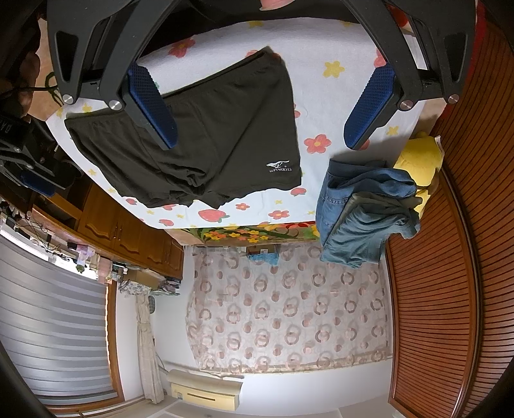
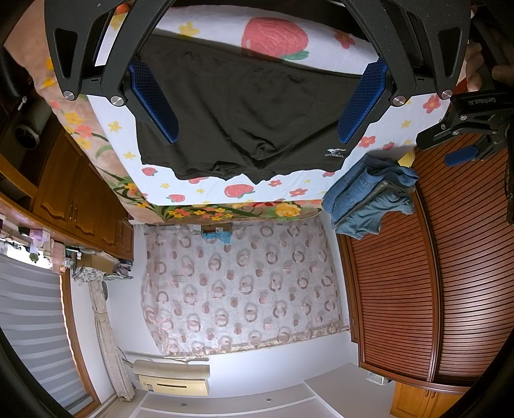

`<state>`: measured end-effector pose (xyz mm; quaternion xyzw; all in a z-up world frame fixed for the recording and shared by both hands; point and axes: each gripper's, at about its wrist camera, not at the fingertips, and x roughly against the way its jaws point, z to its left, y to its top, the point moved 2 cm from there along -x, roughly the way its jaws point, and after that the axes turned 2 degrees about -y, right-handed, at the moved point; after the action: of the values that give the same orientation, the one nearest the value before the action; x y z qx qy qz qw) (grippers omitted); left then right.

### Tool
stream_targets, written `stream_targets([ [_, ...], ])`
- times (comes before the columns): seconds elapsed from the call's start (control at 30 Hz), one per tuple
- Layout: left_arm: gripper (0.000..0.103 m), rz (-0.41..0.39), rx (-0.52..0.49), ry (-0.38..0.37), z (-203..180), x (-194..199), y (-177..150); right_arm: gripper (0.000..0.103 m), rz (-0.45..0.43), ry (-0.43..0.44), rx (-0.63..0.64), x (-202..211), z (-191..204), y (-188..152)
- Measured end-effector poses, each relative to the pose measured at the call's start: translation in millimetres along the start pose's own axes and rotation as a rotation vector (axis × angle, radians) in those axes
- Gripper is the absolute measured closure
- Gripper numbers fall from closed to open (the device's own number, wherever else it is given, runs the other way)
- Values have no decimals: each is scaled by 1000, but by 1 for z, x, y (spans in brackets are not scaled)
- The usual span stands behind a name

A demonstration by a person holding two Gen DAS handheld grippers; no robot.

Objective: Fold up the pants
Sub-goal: 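Move both tools toward the hem of the dark shorts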

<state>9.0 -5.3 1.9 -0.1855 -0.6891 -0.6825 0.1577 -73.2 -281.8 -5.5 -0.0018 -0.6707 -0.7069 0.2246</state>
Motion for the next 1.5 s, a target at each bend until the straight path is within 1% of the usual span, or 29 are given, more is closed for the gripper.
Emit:
stream_targets([
  [0.1,0,22,9,-9,0,-6,-5,3,7,2,-4,-1,0,-1],
  [0.23,0,71,20,-20,2,-25,-16,3,15,6,2,-3,1,-2],
  [0.67,0,191,26,-39,4,-60,-44,3,73,6,-7,-16,-11,-10],
  [0.87,0,268,29,-45,7,-78,-57,3,107,-17,-9,-24,-18,-13],
  [1.0,0,303,29,-47,8,-86,-65,3,126,-42,-4,-27,-23,-14],
  [1.13,0,324,36,-65,11,-92,-71,3,148,-70,3,-32,-26,-14],
  [1.27,0,352,60,-114,16,-97,-75,3,177,-95,15,-36,-31,-12],
  [1.4,0,368,56,-100,21,-99,-79,3,208,-129,13,-37,-35,-10],
  [1.47,0,353,56,-89,25,-98,-80,3,220,-140,6,-37,-34,-11],
  [1.5,0,345,63,-96,28,-97,-80,3,227,-142,4,-37,-33,-10],
])
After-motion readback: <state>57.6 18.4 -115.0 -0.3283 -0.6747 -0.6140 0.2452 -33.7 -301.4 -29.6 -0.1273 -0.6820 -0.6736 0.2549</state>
